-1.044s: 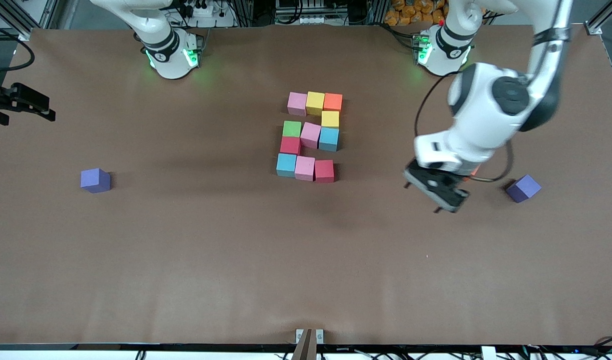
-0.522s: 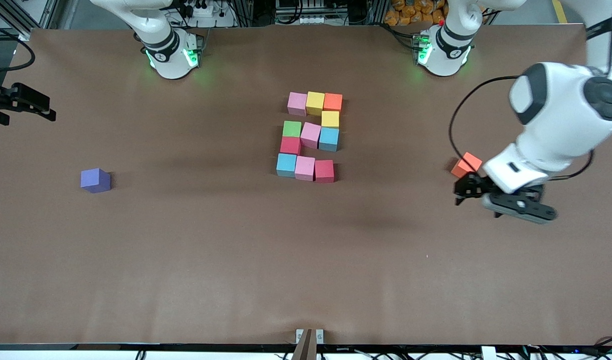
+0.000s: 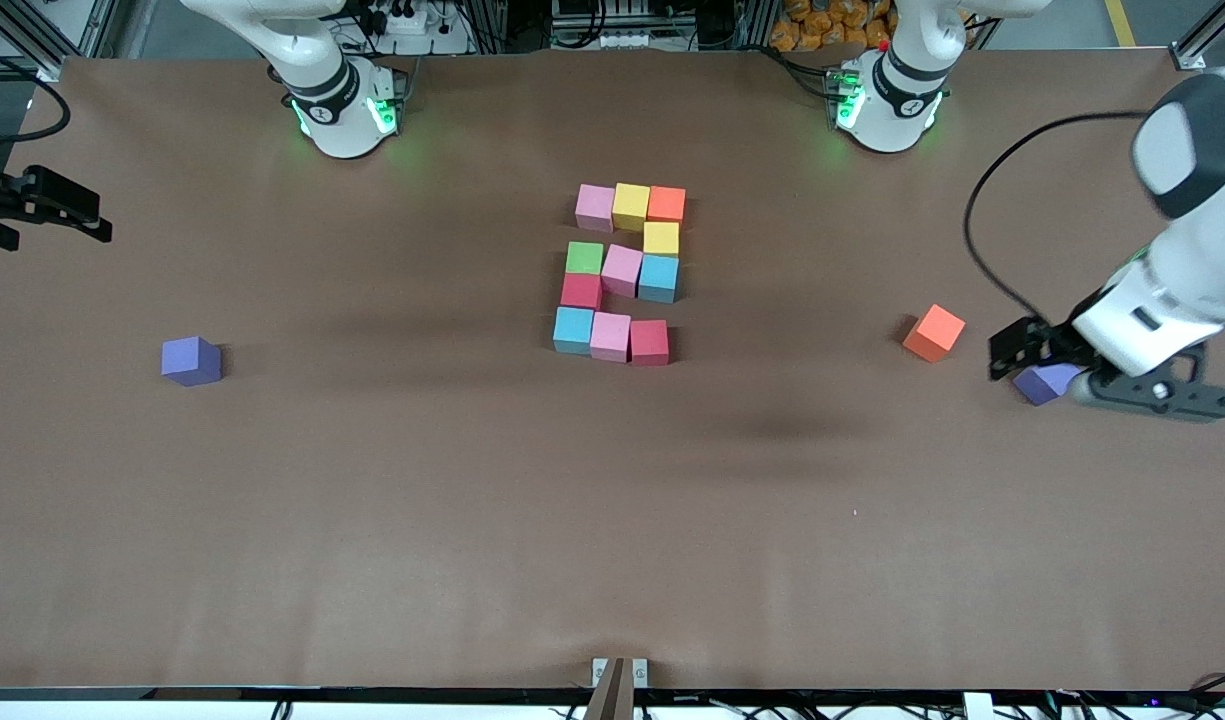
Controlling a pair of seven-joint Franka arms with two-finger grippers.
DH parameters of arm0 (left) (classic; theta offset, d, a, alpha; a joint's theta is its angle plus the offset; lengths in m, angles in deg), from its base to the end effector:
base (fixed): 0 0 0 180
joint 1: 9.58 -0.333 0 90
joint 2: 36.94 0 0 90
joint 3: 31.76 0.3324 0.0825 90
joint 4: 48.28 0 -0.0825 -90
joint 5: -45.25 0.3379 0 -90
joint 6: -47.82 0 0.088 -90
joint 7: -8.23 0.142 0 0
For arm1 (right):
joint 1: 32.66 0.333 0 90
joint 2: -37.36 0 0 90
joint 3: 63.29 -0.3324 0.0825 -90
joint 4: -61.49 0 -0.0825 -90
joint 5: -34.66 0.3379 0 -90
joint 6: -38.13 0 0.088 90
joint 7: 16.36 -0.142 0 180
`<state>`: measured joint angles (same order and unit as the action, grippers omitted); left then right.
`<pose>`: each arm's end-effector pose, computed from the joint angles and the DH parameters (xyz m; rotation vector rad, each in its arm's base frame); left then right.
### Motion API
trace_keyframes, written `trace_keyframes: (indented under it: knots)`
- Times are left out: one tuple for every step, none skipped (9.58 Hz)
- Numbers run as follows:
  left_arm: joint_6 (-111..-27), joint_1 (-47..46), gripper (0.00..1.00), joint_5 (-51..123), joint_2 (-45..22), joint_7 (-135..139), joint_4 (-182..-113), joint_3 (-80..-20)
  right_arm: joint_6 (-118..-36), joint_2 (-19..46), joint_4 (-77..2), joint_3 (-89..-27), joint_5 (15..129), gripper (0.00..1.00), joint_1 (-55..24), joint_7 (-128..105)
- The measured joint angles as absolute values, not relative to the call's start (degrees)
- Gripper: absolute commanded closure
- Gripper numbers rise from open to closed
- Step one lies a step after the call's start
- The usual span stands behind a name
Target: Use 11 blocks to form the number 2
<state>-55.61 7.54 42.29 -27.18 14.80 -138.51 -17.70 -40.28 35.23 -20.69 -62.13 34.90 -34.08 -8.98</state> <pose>0.5784 -0.0473 0.5354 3.1220 -0.2542 0.1026 0.4953 -0.0214 0.6274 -3.1224 -0.1318 0.1600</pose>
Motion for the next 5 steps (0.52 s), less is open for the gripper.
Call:
trace_keyframes:
  knots:
    - [-52.7, 6.5, 0.00, 42.8, -28.1, 14.8, -137.1, -17.7, -40.3, 35.2, -20.7, -62.1, 34.9, 0.00, -34.1, -9.0]
    - [-50.8, 5.8, 0.00, 42.9, -29.1, 14.8, -136.3, -17.7, -40.3, 35.2, -20.7, -62.1, 34.9, 0.00, -34.1, -9.0]
    - [-49.1, 5.5, 0.00, 42.9, -30.3, 14.8, -135.9, -17.7, -40.3, 35.2, -20.7, -62.1, 34.9, 0.00, -34.1, -9.0]
    - [-47.3, 4.9, 0.00, 43.2, -31.7, 14.6, -135.7, -17.8, -40.3, 35.2, -20.7, -62.2, 34.9, 0.00, -34.1, -9.0]
    - [-45.6, 3.0, 0.00, 43.4, -33.2, 14.6, -135.6, -18.0, -40.3, 35.2, -20.7, -62.2, 34.9, 0.00, -34.1, -9.0]
